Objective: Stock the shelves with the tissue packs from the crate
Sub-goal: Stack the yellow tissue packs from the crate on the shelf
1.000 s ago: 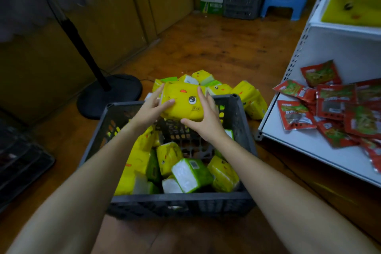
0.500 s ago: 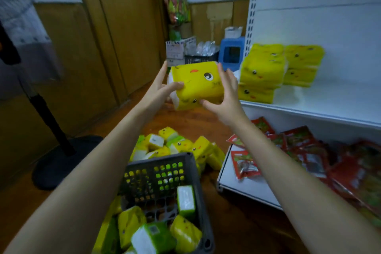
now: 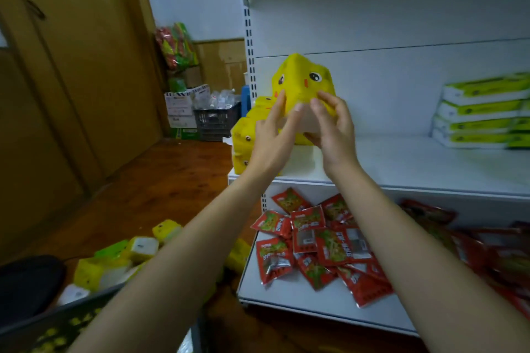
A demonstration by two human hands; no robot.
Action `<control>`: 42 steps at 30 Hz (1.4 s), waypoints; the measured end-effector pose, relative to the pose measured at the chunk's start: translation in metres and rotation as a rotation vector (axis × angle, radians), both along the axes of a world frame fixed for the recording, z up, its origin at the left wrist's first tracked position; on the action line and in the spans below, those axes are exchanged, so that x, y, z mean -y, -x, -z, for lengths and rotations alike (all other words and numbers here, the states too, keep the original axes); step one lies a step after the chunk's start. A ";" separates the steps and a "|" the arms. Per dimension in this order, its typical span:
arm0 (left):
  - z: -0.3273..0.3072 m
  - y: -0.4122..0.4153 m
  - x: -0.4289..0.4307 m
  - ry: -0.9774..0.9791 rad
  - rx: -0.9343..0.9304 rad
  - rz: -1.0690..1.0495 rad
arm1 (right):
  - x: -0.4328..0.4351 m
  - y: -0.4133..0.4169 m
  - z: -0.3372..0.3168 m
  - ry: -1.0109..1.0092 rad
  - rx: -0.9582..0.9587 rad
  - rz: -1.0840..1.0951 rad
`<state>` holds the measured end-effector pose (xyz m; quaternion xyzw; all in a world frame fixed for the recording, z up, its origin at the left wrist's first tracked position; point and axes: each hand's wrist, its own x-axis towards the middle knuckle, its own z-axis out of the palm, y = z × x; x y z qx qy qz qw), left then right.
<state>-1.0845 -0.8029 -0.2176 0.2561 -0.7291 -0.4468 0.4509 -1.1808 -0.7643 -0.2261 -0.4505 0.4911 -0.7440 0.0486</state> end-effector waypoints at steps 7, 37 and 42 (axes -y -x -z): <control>0.061 0.025 -0.008 0.184 0.441 0.043 | -0.008 0.101 0.031 -0.322 0.100 0.023; 0.144 0.029 0.018 0.622 0.836 -0.280 | 0.040 0.120 0.073 -0.710 -0.577 0.177; 0.158 0.037 0.020 0.659 0.777 -0.376 | 0.070 0.112 0.081 -0.688 -0.593 0.275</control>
